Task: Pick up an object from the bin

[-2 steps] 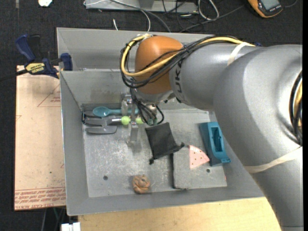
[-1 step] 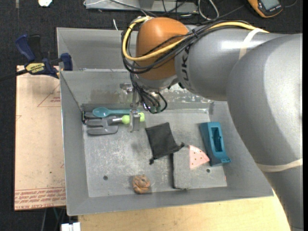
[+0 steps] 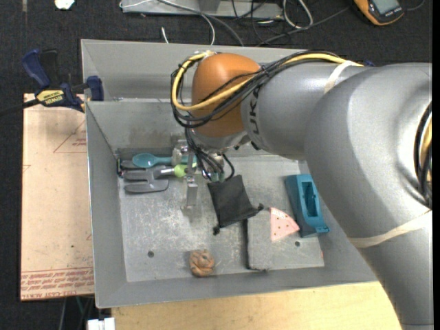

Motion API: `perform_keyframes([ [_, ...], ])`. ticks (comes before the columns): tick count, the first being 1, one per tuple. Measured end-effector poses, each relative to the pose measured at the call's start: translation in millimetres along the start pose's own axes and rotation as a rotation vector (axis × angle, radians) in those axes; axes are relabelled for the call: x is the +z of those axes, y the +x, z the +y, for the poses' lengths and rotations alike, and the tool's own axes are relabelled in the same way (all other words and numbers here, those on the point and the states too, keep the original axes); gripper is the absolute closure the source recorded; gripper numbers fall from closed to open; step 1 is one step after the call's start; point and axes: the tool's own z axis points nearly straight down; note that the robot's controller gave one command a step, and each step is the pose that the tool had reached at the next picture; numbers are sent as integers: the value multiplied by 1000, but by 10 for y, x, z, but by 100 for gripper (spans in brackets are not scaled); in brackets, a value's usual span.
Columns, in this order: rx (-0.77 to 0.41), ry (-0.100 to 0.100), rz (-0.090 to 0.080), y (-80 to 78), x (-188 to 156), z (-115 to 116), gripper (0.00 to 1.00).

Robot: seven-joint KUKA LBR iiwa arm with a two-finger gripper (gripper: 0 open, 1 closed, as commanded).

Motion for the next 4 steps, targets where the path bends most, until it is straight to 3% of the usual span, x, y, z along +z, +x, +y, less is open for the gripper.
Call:
perform_keyframes([
  [1,-35,-5,-32,-25,12,-155,0],
  [2,-10,-4,-13,-16,-10,-20,100],
  [3,-10,-4,-13,-16,-10,-20,100],
  [4,-10,-3,-1,23,-219,-25,100],
])
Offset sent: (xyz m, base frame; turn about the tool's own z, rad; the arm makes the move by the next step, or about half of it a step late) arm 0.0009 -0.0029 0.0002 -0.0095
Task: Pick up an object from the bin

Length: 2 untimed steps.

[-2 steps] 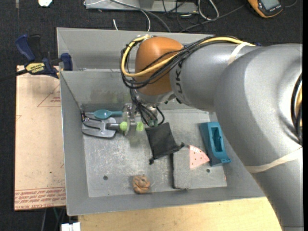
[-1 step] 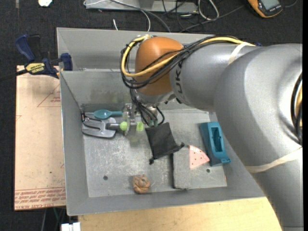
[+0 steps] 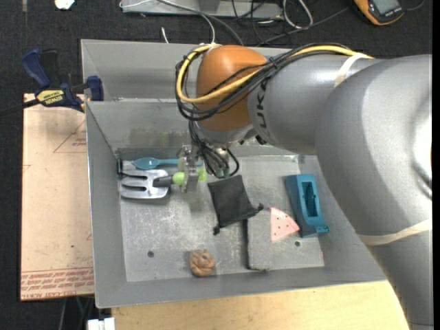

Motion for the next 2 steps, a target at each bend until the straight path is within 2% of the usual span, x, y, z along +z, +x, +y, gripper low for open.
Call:
perform_keyframes([
  [1,0,-2,-15,-36,-459,9,100],
  [2,0,-2,-14,-30,-628,11,100],
])
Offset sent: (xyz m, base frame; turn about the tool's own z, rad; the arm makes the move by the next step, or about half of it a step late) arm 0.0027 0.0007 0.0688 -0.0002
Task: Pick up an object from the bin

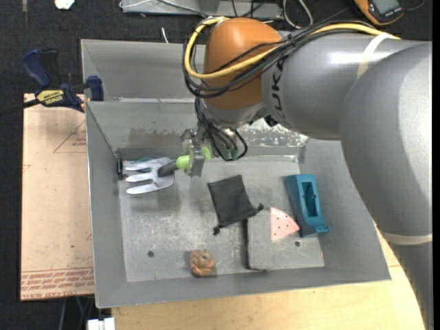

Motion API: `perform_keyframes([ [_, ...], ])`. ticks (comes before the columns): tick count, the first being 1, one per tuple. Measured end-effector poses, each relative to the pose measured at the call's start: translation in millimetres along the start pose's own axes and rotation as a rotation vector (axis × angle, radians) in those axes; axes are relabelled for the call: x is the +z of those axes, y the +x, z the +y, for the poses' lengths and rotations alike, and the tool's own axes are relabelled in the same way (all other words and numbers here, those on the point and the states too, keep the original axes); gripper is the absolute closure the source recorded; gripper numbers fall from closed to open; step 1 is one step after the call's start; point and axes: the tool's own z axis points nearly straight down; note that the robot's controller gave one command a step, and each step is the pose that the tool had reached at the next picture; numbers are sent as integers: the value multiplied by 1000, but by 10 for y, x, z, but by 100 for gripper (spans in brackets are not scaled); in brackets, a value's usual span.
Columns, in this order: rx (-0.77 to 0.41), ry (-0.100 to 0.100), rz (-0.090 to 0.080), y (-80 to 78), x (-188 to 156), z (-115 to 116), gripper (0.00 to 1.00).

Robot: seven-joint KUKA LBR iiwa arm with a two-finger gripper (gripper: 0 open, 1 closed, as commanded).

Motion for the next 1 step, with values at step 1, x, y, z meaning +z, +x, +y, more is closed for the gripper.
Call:
perform_keyframes([
  [1,0,0,3,8,-268,2,100],
])
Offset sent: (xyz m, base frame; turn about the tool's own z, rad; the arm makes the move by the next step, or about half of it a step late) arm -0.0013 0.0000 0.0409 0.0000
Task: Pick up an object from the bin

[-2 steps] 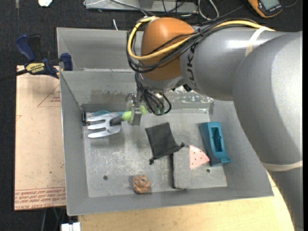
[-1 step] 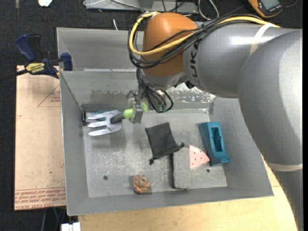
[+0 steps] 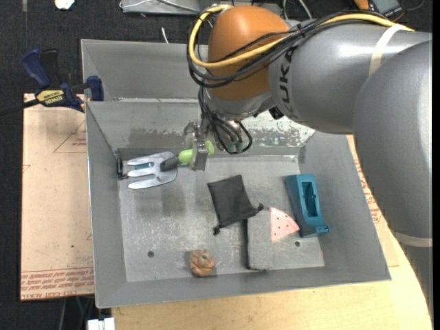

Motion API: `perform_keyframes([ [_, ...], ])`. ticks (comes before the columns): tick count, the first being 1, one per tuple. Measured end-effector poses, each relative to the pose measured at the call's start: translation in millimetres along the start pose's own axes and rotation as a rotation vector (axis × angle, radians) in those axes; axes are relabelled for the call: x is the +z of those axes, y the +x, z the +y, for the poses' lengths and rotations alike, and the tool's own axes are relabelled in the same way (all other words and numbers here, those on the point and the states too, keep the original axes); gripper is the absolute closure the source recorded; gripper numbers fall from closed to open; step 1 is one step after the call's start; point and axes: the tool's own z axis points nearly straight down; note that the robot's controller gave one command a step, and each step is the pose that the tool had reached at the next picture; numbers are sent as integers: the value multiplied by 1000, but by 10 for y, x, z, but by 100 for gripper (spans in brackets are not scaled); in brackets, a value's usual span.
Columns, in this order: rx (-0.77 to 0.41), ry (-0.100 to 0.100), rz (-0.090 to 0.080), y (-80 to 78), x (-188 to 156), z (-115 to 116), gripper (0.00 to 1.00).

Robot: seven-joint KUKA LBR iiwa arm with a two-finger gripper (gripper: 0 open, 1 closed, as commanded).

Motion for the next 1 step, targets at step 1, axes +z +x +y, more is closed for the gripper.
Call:
perform_keyframes([
  [1,0,-1,-7,-15,-296,5,100],
])
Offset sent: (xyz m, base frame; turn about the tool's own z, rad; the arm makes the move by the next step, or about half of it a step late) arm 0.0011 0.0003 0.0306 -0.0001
